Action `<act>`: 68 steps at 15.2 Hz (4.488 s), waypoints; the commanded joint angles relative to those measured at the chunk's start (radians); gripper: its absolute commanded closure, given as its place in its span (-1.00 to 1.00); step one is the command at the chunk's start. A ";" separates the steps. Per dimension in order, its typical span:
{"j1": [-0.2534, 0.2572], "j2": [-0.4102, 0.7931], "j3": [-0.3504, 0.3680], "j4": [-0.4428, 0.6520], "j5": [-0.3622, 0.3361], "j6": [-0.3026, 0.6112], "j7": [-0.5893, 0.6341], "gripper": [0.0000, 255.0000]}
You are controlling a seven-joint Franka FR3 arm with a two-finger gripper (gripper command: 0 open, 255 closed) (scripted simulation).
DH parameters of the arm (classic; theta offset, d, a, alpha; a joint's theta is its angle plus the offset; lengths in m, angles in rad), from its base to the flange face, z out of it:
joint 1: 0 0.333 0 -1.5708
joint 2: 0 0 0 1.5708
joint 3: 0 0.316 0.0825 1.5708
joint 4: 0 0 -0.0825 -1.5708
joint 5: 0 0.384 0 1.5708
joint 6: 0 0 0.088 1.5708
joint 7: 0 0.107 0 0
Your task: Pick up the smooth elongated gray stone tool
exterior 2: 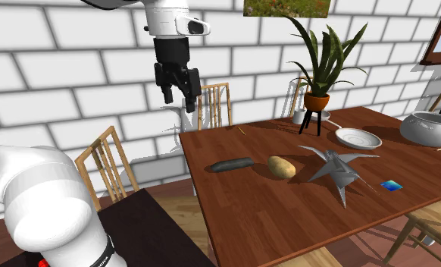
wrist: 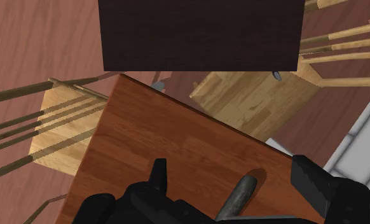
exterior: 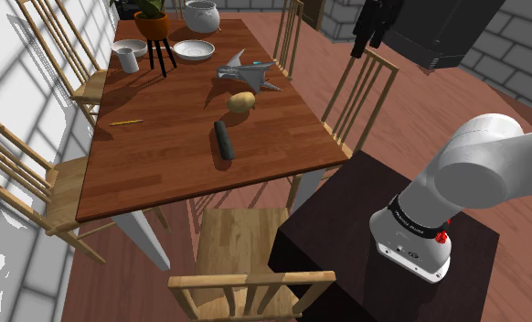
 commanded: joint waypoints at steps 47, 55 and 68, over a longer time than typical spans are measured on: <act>0.093 1.643 0.140 0.813 -0.115 0.756 0.762 -1.00; 0.099 1.705 0.134 0.836 -0.120 0.795 0.767 1.00; 0.095 1.659 0.138 0.818 -0.116 0.767 0.763 1.00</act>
